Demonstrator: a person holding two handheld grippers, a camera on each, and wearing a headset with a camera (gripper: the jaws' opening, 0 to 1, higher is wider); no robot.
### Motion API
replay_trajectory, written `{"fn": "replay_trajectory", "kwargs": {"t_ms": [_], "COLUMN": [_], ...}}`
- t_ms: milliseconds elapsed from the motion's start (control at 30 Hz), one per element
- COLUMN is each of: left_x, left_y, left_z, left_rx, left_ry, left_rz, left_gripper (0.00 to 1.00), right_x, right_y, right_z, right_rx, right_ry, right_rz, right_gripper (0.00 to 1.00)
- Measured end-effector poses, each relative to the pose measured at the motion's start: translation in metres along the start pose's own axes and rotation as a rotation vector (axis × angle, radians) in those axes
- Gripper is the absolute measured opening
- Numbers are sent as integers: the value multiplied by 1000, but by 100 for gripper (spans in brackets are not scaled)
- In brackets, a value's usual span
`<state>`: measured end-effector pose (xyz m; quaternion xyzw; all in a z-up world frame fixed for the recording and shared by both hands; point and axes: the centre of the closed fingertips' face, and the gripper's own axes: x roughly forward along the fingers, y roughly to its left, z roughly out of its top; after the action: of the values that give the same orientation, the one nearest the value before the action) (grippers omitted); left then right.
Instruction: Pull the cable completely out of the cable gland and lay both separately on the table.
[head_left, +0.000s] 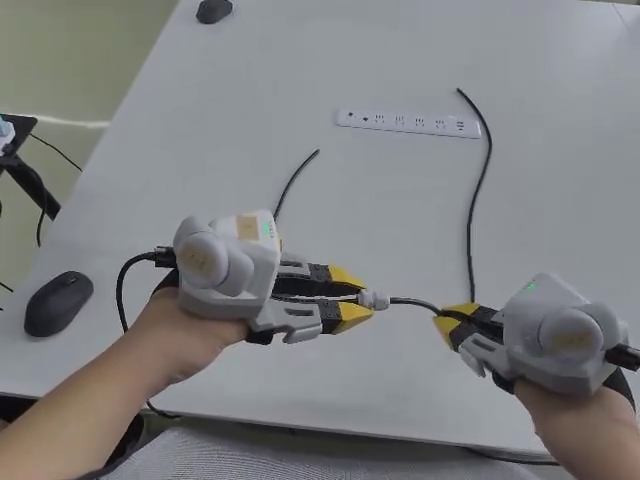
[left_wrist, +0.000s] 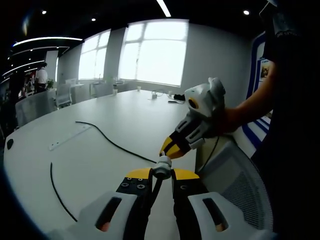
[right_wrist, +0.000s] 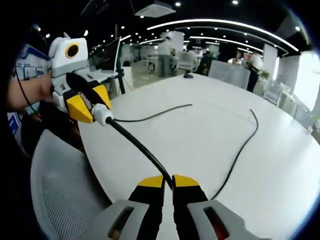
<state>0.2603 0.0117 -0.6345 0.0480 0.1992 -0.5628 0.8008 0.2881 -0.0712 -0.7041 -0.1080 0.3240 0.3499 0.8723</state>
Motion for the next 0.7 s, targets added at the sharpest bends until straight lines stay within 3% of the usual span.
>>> {"fn": "replay_trajectory", "kwargs": {"t_ms": [133,233,600,700], "left_x": [3,4,-6,-7], "left_y": [-2,-2,8,9], "left_z": [0,0,1,1], "left_rx": [4,4,0,-8], "left_ry": [1,3,-2,-7], "left_rz": [-1,-2,36,38], "left_gripper": [15,15,15,15], "right_x": [2,3,-12,-18], "right_y": [-2,-1,7,13], "right_z": [-7,-8,2,14], "right_rx": [66,68,-89,-142], "right_ry": [16,19,19,5], "right_rz": [-5,-9,-11,-16], "right_gripper": [0,0,3,9]}}
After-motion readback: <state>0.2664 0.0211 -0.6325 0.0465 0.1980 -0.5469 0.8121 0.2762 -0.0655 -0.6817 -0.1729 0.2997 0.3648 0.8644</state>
